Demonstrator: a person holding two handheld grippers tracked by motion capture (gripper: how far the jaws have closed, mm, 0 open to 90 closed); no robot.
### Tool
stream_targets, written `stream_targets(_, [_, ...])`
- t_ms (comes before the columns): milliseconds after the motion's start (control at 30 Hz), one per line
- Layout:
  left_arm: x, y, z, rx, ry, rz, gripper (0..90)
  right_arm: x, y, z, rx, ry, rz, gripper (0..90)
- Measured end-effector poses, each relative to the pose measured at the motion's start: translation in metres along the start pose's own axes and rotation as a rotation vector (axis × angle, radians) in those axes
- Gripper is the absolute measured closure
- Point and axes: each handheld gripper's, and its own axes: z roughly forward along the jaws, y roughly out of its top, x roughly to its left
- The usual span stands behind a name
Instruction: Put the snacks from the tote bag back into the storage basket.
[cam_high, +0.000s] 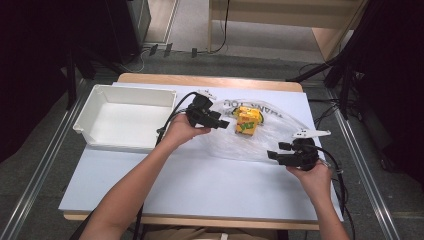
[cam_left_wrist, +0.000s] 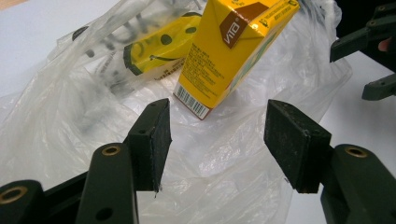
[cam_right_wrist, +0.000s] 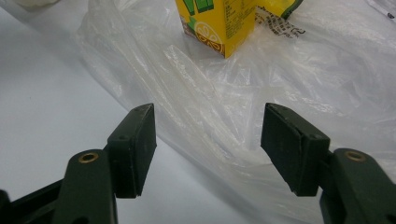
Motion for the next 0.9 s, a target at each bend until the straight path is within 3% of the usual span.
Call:
stream_targets(200, [-0.001,-0.001,0.001,-0.001,-0.015,0.007,39.9,-0.001,0.001,0.001,-0.002,0.000,0.005,36.4])
stream_targets(367, [-0.001,0.001,0.001,-0.033,-0.050,-0.001,39.9,0.000,0.000,0.002,0.016,0.000,0.001,37.4])
stream_targets(467, [0.000,-0.001,0.003,-0.005,-0.045,0.014,39.3,0.000,0.000,0.000,0.009,0.004,-0.002,37.6])
stream_targets(900, [-0.008,0.007,0.014,-0.007,-0.046,0.066,39.7,0.002,-0.001,0.000,0.005,0.012,-0.001,37.7])
